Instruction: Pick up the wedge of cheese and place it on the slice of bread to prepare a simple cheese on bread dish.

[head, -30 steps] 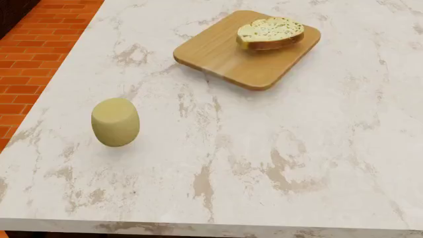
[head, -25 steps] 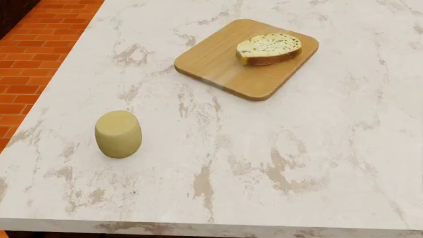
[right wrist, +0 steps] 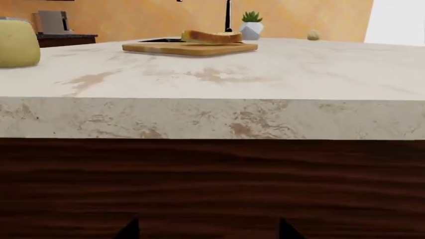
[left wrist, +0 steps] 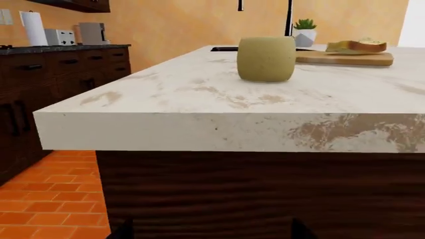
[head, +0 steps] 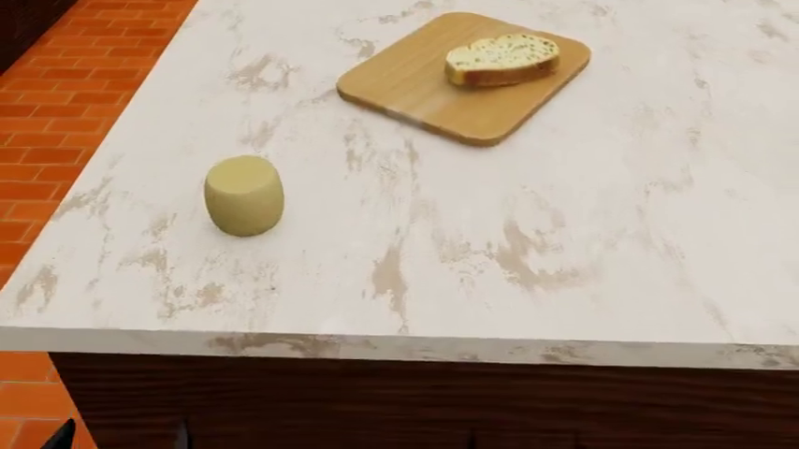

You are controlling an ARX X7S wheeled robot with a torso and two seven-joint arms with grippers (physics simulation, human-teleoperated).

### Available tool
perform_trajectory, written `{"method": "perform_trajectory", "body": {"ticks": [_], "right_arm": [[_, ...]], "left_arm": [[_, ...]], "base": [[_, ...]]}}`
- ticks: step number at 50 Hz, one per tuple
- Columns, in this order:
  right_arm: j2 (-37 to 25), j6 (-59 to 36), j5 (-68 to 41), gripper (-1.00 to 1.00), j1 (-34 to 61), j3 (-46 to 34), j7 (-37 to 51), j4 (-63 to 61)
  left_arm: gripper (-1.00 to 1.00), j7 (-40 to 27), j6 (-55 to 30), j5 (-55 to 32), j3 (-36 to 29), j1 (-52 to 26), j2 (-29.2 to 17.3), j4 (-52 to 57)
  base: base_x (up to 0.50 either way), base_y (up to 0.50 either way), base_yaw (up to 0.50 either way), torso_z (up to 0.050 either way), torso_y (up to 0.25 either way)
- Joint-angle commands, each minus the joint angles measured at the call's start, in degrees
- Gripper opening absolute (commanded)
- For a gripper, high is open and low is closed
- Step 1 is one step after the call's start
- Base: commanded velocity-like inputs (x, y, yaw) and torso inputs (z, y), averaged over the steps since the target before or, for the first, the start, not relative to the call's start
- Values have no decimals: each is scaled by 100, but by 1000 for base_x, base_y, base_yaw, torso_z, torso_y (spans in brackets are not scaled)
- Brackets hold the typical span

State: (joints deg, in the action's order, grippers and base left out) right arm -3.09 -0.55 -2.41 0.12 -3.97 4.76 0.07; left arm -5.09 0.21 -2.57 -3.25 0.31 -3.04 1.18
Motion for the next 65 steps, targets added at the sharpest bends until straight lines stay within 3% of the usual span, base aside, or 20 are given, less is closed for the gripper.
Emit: {"method": "perform_trajectory", "body": {"ticks": [1, 9, 29, 45, 57, 65], "right_arm": [[-100, -10, -89, 100, 63, -109, 130, 99], [-157, -22, -10, 100, 80, -180, 293, 94], [-280, -20, -102, 100, 39, -354, 455, -17], [-469, -905, -482, 100, -208, -362, 472, -1033], [-712, -2154, -738, 100, -234, -204, 675, -2423], [-900, -3632, -1036, 100, 195, -176, 791, -3565]], "left_arm": [[100, -191, 48, -76, -83, -3, -94, 37], [100, -281, 37, -44, -190, -46, -156, -22], [100, -420, -34, -242, -280, 40, -305, 207], [100, -501, -412, -447, -292, 189, -481, 618], [100, -717, -2491, -574, -386, 331, -803, 2749], [100, -782, -4220, -868, -305, -591, -912, 3536]], "base": [[-477, 0, 0, 0, 0], [-119, 0, 0, 0, 0], [0, 0, 0, 49, 0], [0, 0, 0, 50, 0], [0, 0, 0, 6, 0], [0, 0, 0, 0, 0]]}}
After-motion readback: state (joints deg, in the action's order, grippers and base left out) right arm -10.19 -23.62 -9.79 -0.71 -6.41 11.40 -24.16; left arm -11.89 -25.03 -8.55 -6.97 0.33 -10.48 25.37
